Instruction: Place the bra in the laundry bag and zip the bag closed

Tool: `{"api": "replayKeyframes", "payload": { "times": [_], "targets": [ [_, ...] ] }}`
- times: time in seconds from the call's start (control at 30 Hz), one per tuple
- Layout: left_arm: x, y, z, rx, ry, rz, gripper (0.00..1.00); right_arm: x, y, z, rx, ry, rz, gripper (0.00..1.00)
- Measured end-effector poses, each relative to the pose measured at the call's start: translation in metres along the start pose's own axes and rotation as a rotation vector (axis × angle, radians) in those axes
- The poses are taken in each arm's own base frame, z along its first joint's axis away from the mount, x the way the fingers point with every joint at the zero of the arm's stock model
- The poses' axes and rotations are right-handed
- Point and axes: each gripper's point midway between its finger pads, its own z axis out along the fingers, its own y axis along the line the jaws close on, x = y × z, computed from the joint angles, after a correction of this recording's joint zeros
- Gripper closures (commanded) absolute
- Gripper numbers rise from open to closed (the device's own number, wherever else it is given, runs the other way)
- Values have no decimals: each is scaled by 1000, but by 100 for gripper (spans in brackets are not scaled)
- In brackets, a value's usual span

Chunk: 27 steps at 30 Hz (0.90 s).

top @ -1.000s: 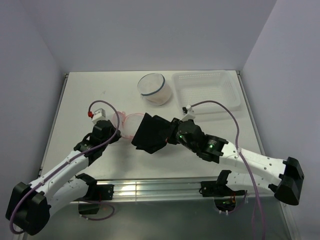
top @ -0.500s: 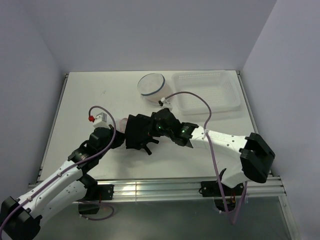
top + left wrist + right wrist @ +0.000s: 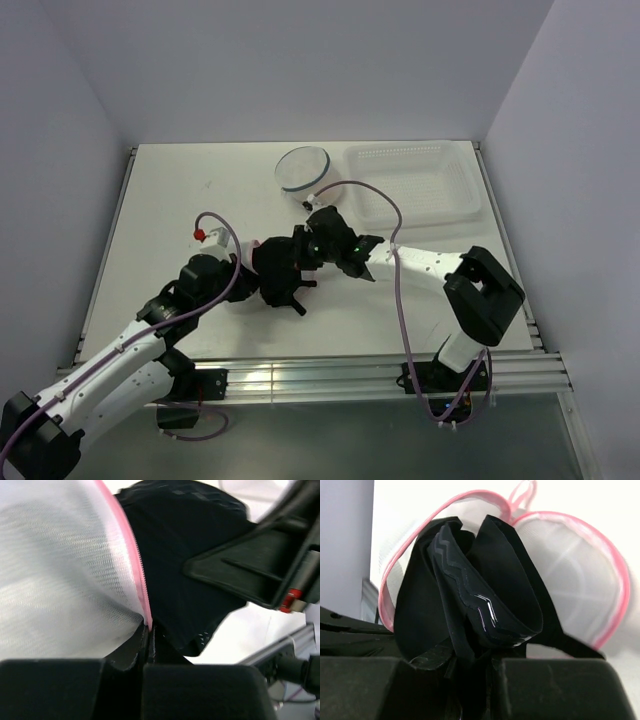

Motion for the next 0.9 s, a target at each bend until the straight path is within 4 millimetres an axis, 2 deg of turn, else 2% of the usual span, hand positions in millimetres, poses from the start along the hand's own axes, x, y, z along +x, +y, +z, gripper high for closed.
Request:
{"api": "replayKeyframes", "payload": {
  "times": [0.2, 0.57, 0.7, 0.9],
  "targets": [
    [5, -21, -1, 114, 43, 62, 100, 13, 9, 3, -77, 70, -39, 100],
    [3, -71, -14, 361, 97, 163, 100, 18, 56, -2, -369, 114, -62, 100],
    [0, -89, -24, 445, 109, 202, 100, 21, 58, -12, -471, 125, -11, 100],
    [-26, -120, -42, 528, 54, 248, 100, 12, 48, -36, -539, 118, 61, 100]
  ]
}}
